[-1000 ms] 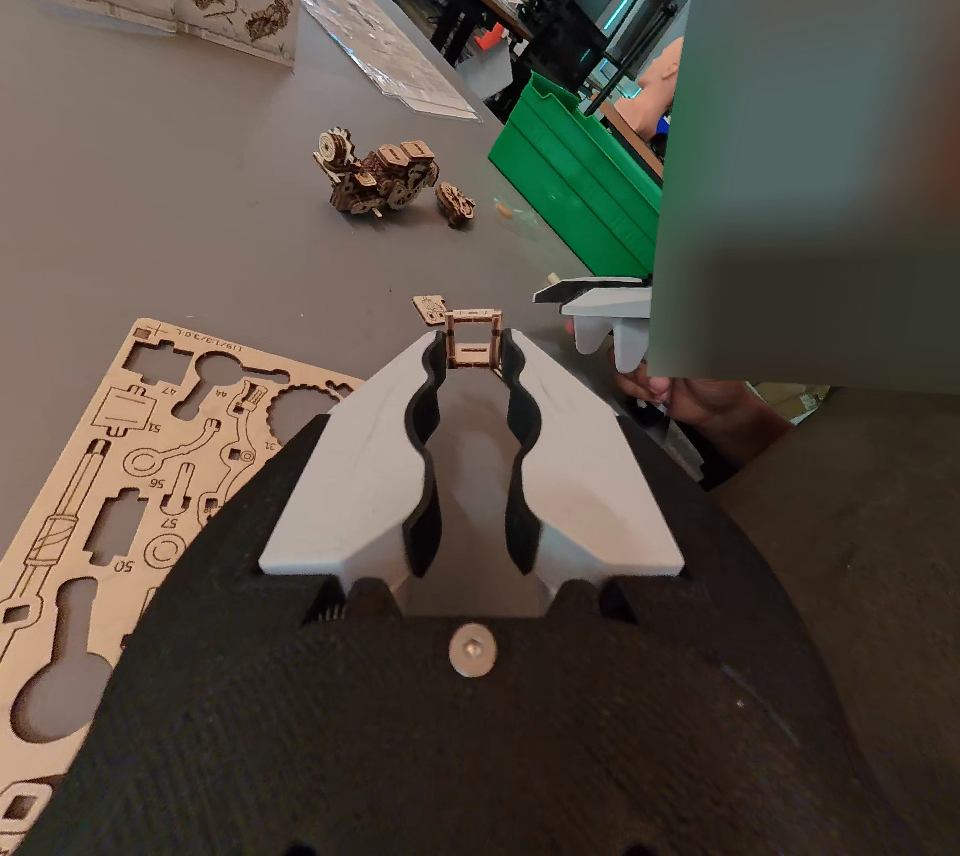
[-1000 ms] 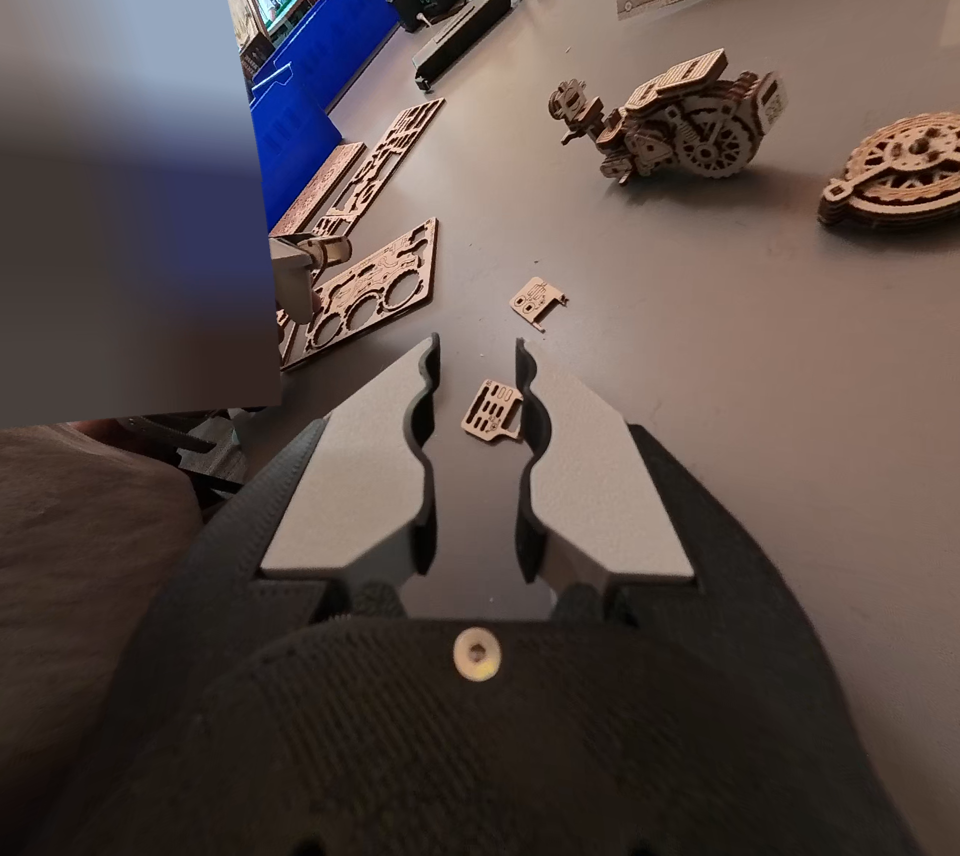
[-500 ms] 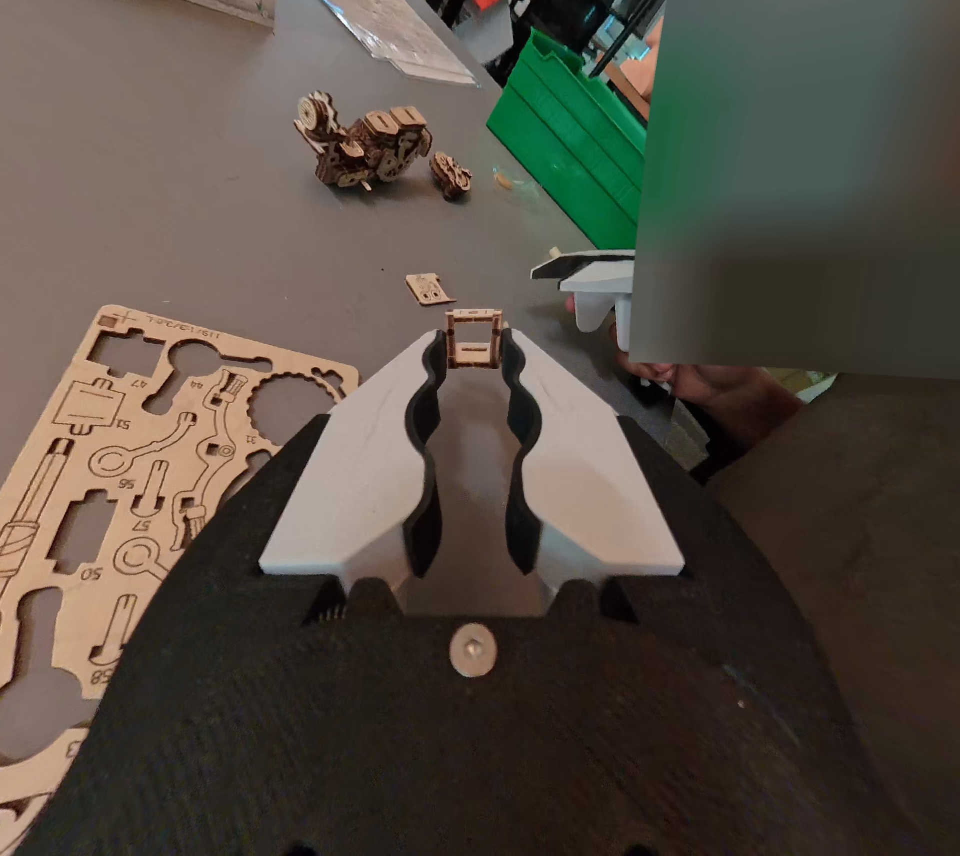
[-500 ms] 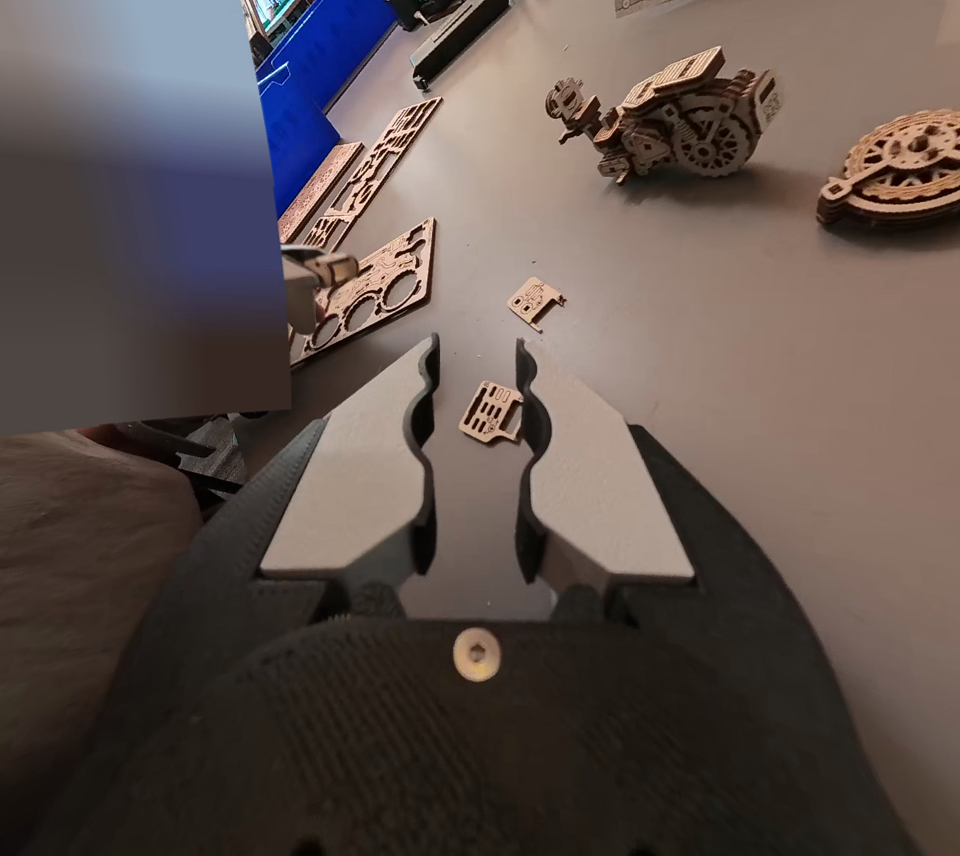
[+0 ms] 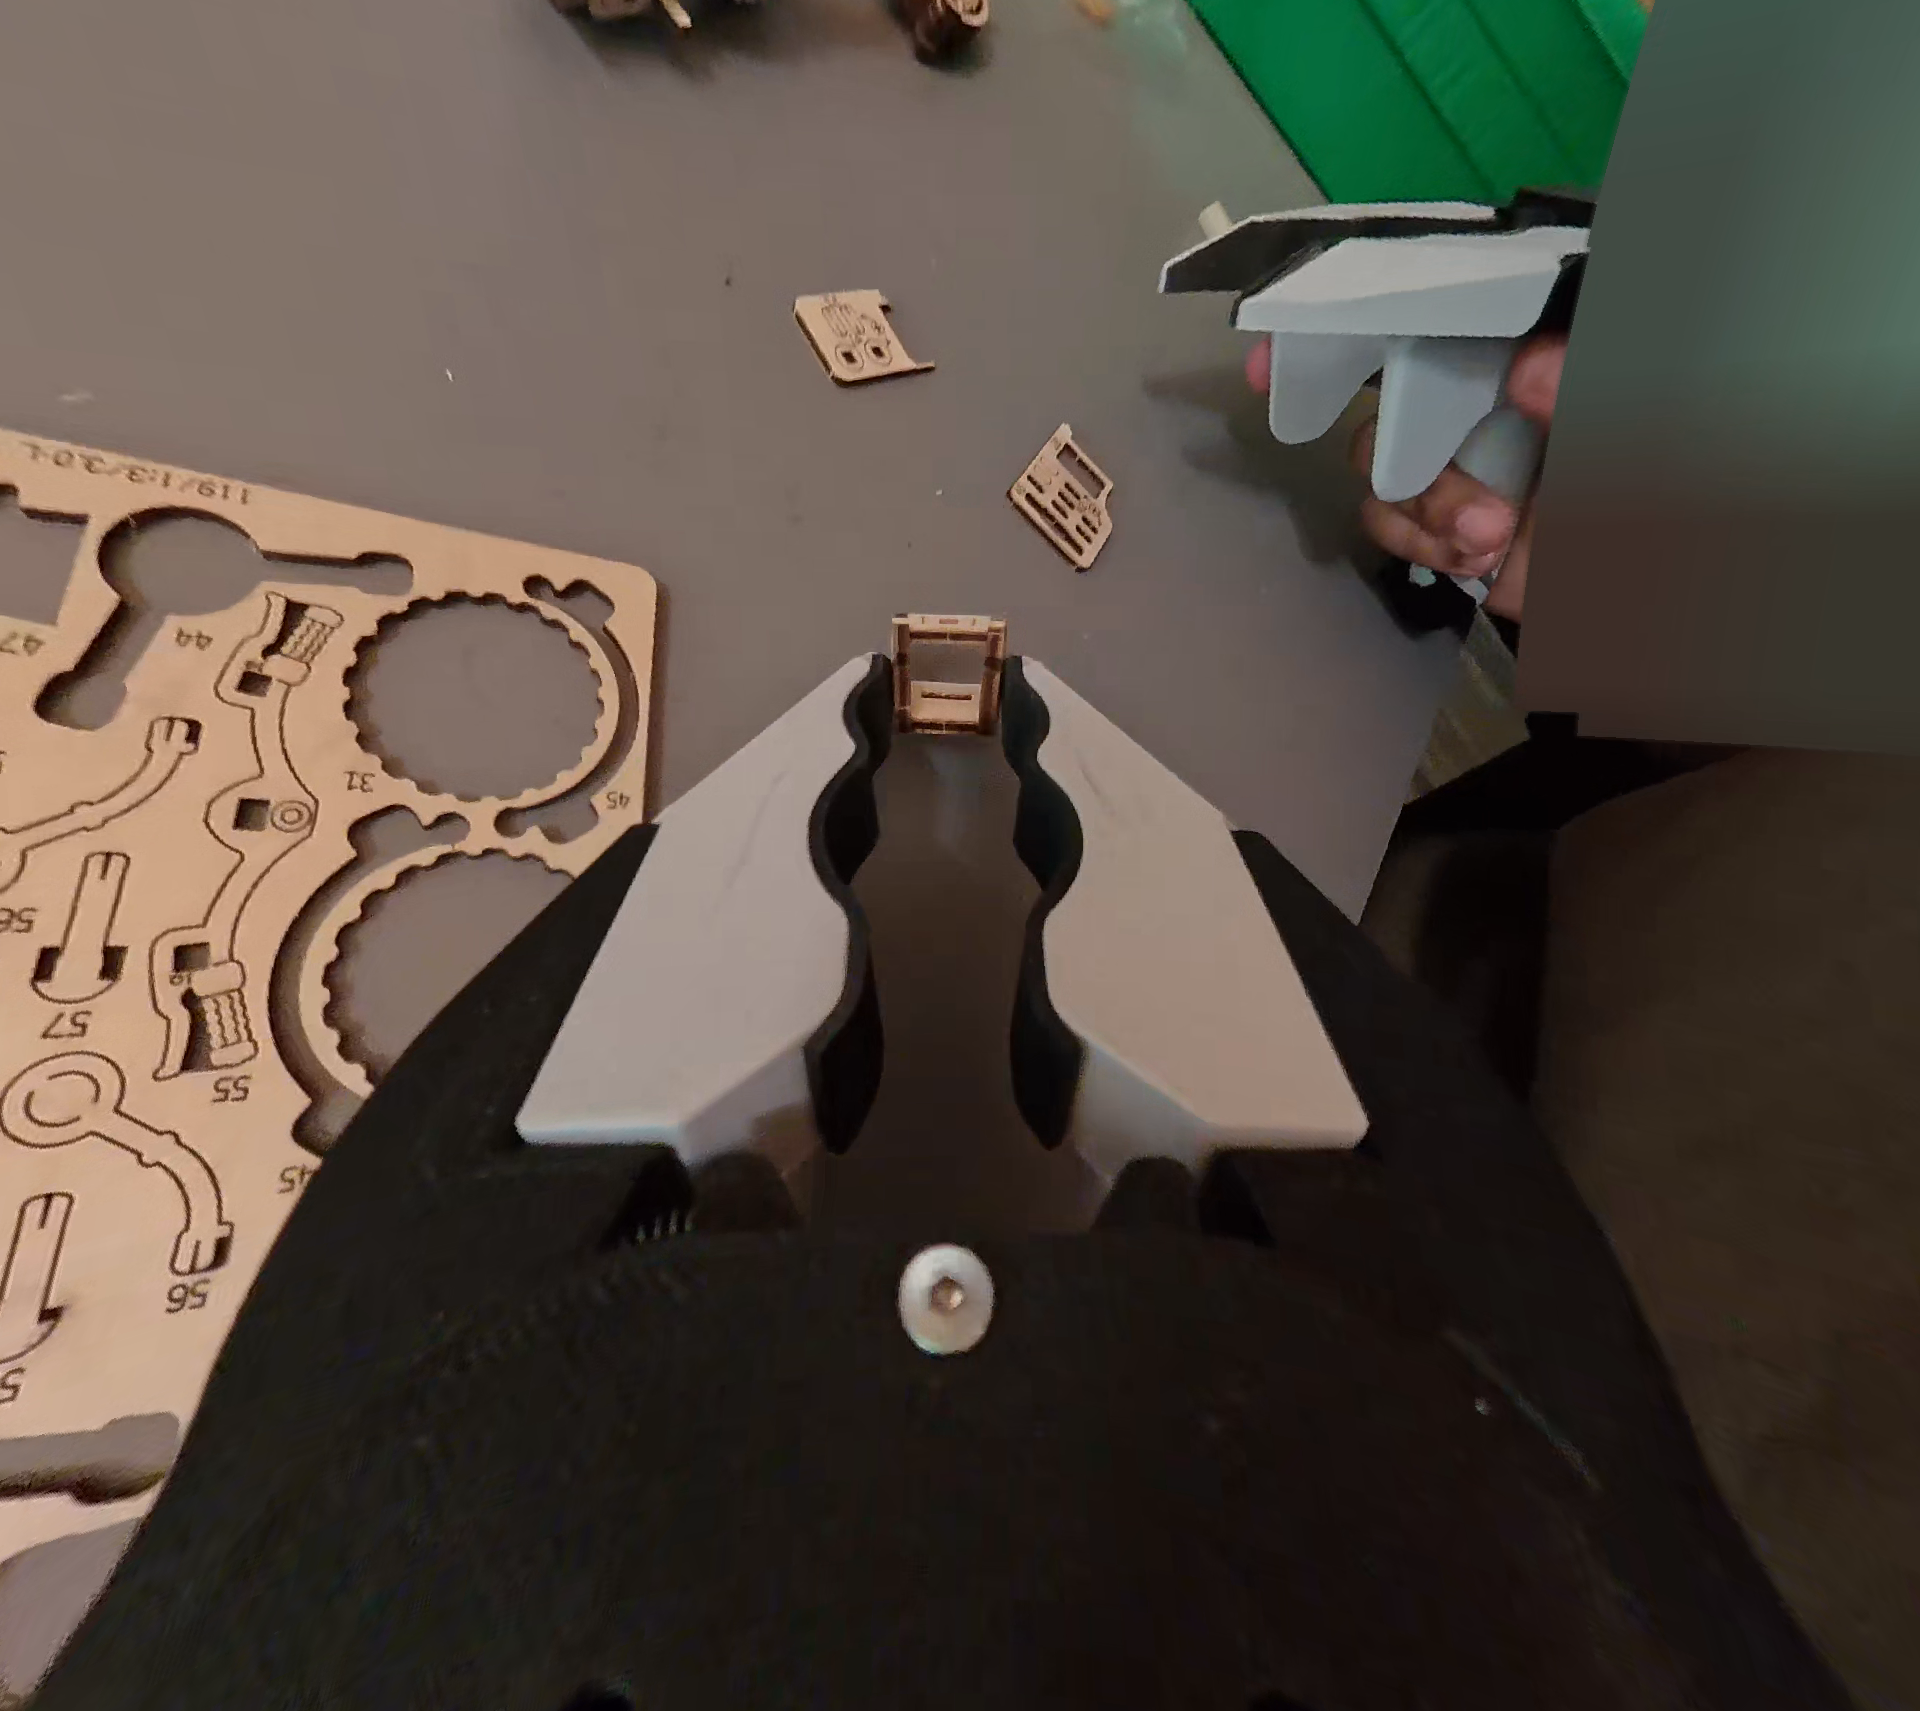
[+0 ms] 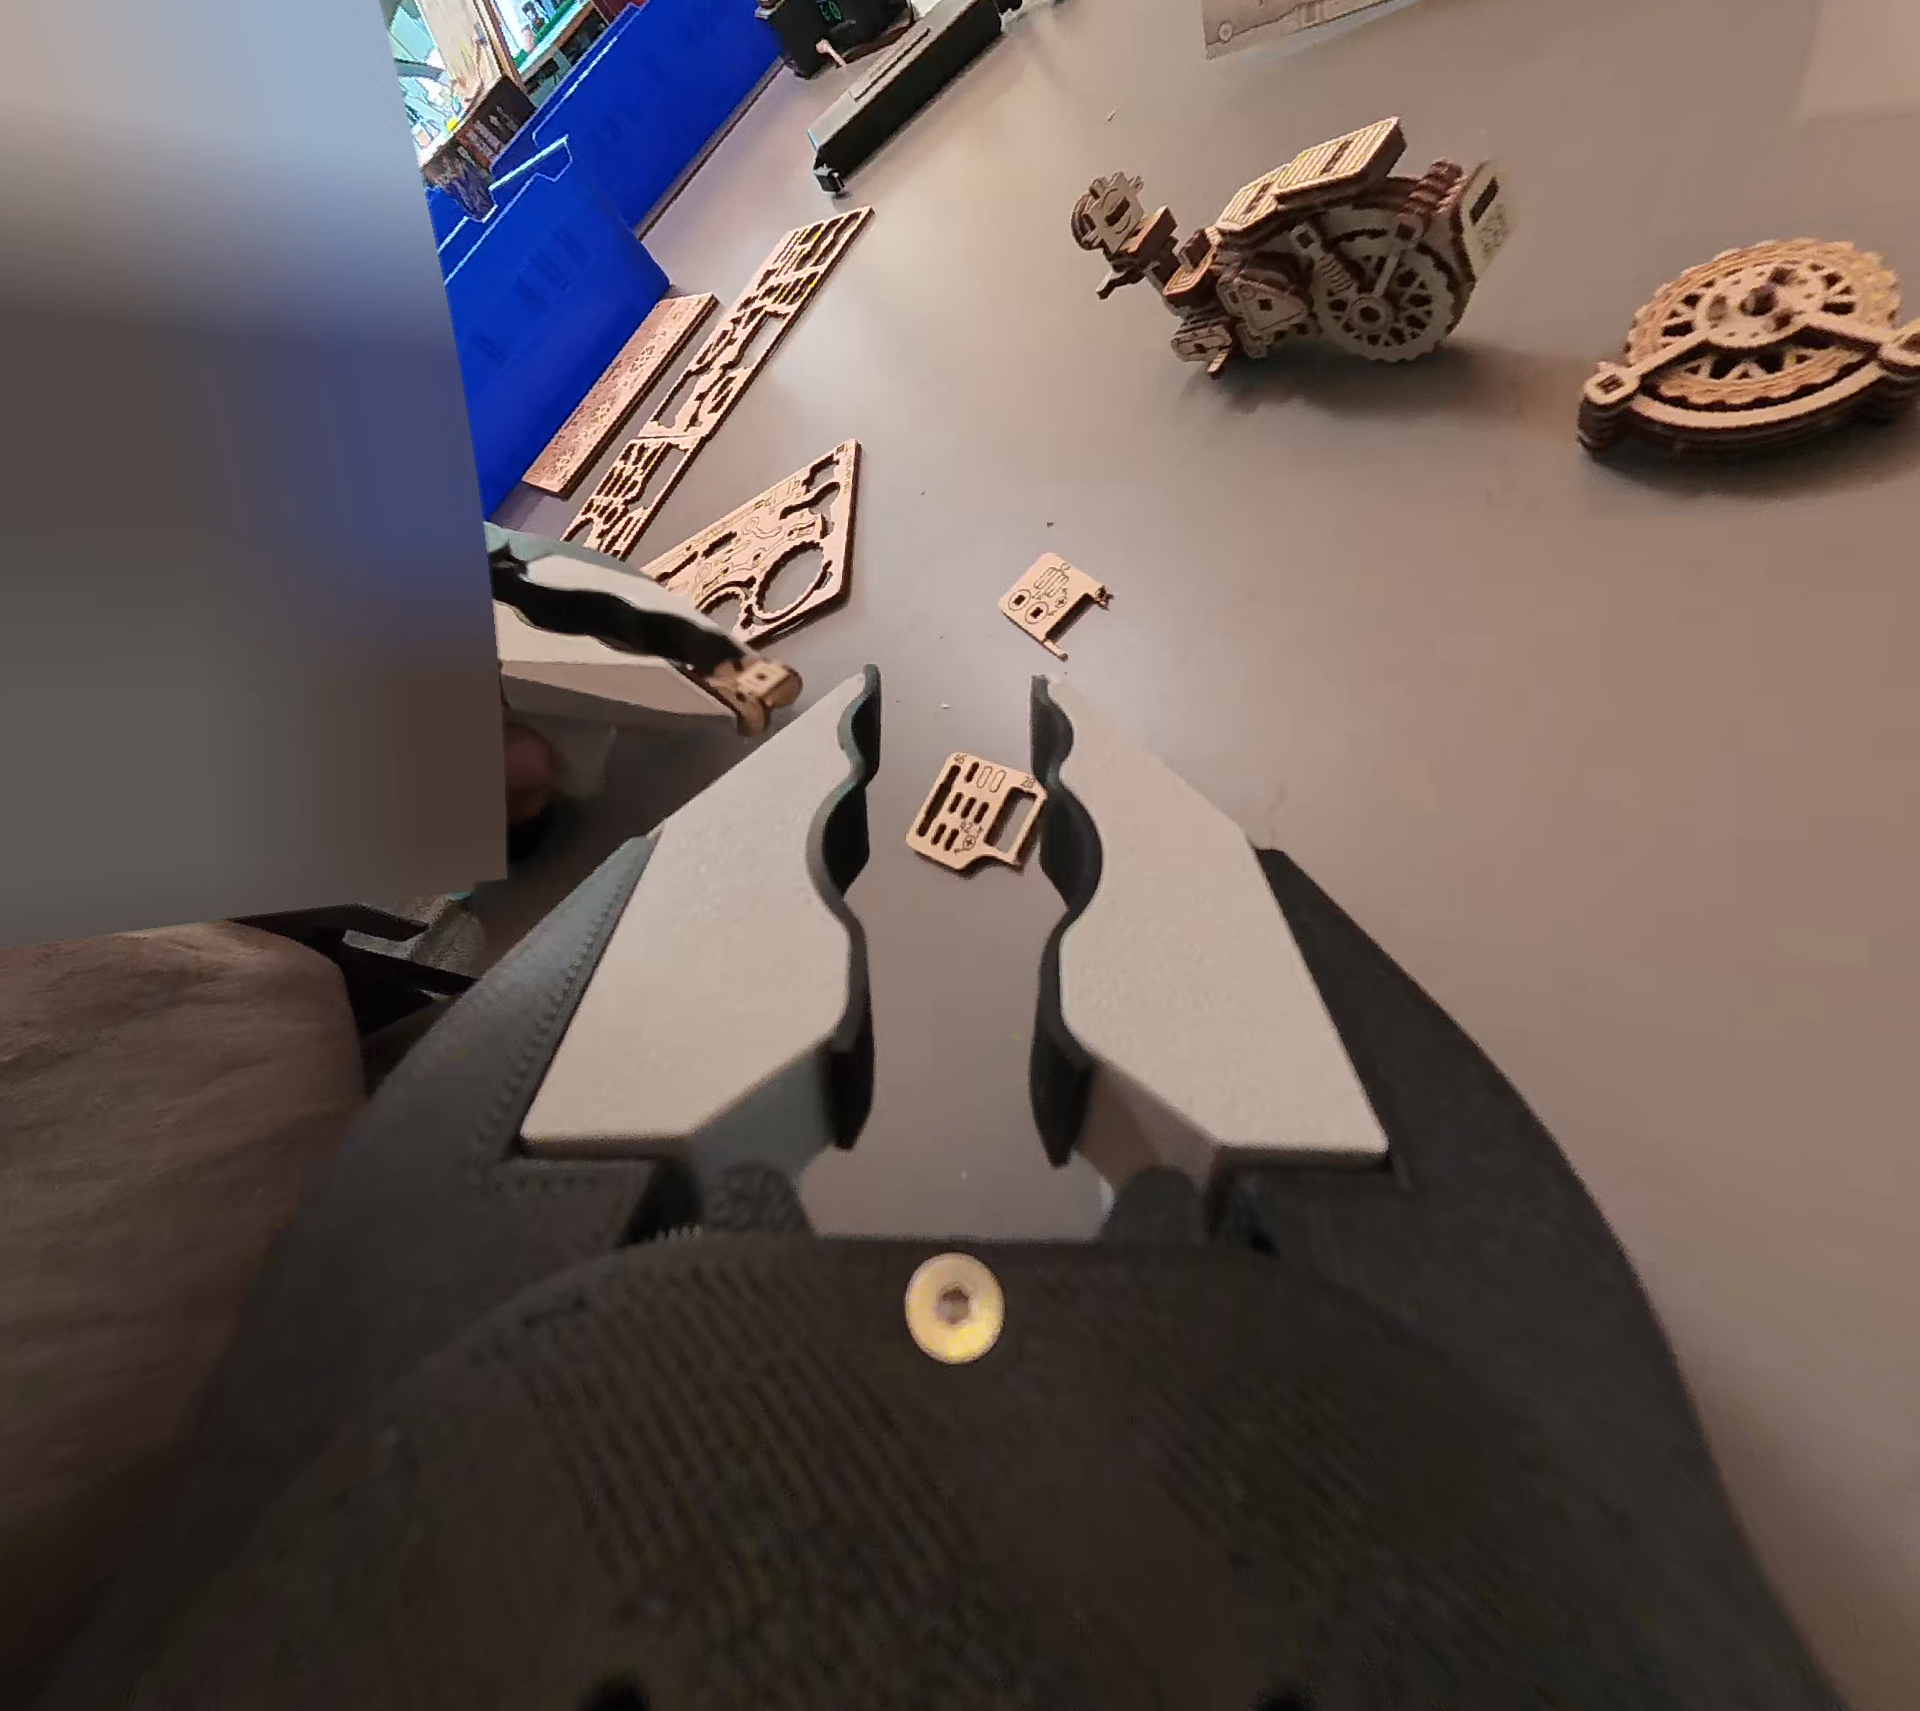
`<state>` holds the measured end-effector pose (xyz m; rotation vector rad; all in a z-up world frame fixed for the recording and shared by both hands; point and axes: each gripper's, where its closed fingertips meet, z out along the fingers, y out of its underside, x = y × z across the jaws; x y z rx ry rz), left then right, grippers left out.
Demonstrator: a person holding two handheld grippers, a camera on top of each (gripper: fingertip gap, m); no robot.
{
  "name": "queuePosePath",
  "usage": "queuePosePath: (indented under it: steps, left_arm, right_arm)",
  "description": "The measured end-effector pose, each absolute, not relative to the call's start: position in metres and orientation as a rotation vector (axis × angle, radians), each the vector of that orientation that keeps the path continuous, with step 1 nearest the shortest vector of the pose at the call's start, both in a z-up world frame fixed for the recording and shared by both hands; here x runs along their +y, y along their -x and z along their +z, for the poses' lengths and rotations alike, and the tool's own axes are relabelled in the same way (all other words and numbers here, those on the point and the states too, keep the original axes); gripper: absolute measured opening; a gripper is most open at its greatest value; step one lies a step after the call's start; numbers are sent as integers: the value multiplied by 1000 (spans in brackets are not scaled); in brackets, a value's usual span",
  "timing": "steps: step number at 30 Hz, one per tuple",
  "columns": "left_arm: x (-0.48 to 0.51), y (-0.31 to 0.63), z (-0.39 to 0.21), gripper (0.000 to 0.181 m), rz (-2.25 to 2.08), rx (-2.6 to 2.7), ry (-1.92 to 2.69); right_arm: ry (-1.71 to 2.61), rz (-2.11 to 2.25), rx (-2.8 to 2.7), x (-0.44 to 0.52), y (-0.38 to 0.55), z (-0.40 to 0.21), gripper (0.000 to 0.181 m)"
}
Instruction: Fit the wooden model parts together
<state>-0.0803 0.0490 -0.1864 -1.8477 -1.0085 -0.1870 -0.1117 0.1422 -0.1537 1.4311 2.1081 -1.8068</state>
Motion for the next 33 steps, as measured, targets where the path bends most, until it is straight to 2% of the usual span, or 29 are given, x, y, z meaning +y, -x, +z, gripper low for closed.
queuePosePath:
  steps: [33]
  left_arm:
    - [47, 80, -195, 20, -158, -1056, 1891]
  right_arm:
    - [-1420, -1786, 2098, 137, 111, -156, 27]
